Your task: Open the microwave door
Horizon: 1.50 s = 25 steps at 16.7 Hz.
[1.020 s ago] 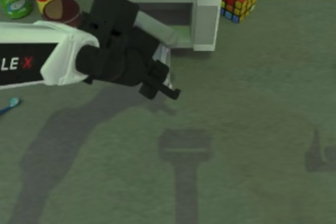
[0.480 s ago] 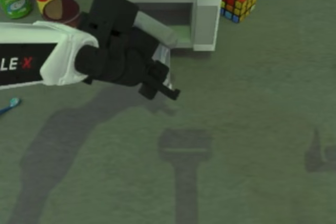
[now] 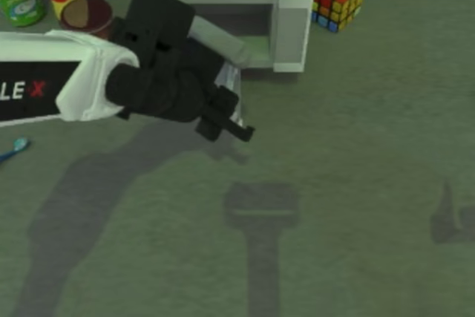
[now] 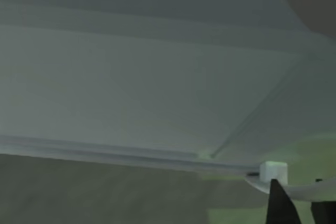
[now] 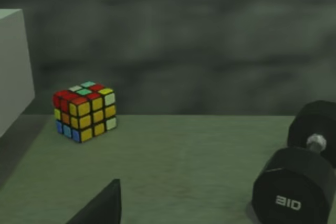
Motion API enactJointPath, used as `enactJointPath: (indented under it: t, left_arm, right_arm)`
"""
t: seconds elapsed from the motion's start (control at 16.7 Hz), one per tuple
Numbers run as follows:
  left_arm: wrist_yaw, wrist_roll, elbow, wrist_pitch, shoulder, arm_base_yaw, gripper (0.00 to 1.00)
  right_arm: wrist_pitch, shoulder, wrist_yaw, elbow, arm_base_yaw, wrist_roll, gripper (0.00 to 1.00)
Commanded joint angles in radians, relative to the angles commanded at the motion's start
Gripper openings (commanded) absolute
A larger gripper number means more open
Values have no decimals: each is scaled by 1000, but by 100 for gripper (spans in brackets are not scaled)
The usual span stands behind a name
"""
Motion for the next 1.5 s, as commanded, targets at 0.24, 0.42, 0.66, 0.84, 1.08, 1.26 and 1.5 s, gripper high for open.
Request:
enactJointPath:
  t: [0.24,0.42,0.66,0.84,1.08,1.26,1.5]
  left_arm:
    - [0,0,0,0,0,0,0]
    - [0,0,0,0,0,0,0]
    - [20,14,-7,-5,-3,2,0]
    - [37,42,-11,-7,-12,16,0]
    - [49,61,-17,-11,-15,26,0]
    - [49,61,-17,-11,-15,26,0]
    - [49,61,-17,-11,-15,26,0]
  right_arm:
    - [0,0,0,0,0,0,100]
    - [0,0,0,0,0,0,100]
    - [0,0,0,0,0,0,100]
    - [0,0,0,0,0,0,100]
    - [0,0,0,0,0,0,100]
    - [0,0,0,0,0,0,100]
    - [0,0,0,0,0,0,100]
